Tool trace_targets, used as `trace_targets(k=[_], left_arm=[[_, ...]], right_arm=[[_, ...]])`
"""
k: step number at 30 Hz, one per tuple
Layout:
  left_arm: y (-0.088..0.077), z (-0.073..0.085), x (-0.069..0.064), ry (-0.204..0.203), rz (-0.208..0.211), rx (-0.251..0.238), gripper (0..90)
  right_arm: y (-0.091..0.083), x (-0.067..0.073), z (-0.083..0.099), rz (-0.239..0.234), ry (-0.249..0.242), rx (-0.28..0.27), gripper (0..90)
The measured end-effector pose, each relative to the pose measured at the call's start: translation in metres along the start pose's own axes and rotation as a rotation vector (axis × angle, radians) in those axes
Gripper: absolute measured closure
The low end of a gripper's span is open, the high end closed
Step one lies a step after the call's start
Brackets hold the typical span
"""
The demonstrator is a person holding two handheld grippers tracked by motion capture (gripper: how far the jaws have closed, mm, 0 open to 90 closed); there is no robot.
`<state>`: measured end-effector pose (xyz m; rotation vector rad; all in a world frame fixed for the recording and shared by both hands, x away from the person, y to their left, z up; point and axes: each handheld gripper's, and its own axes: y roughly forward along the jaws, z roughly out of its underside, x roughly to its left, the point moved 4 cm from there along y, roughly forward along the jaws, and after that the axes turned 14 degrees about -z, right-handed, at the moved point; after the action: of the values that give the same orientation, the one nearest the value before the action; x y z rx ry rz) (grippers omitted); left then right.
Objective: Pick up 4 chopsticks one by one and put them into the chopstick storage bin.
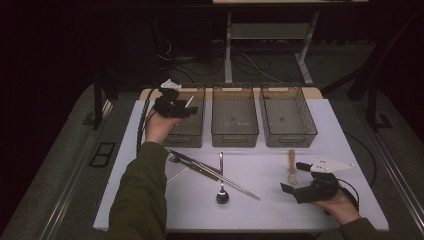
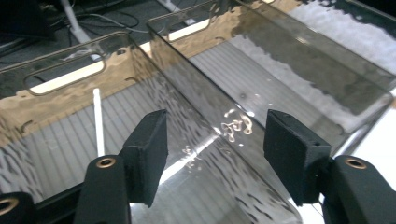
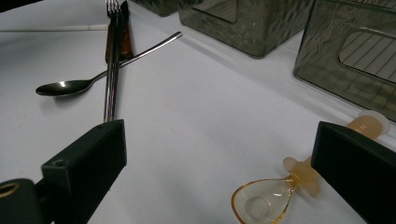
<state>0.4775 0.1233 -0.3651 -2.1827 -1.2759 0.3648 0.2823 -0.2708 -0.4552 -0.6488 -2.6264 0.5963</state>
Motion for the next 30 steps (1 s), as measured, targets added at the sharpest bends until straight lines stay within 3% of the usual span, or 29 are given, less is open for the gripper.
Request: trace_targets(k=[5, 15, 18, 30], left_arm=[[-0.009, 0.004, -0.008, 0.045, 0.001, -0.003, 33.6], [-0.034, 0.013, -0.025, 0.086, 0.010, -0.044, 26.1], [-0.040, 0.019, -0.031, 0.076, 0.031, -0.063, 24.5], [-0.060, 0.047, -0.053, 0.117, 0.058, -0.073, 16.1]], right_arm=[[0.000, 0.000, 0.000, 0.001, 0.002, -0.003, 3.2], [0.002, -0.001, -0.001, 0.000, -0.004, 0.002, 3.2], [0.002, -0.001, -0.001, -0.002, -0.005, 0.001, 3.2], [0.004, -0.002, -0.002, -0.004, -0.009, 0.005, 3.2]])
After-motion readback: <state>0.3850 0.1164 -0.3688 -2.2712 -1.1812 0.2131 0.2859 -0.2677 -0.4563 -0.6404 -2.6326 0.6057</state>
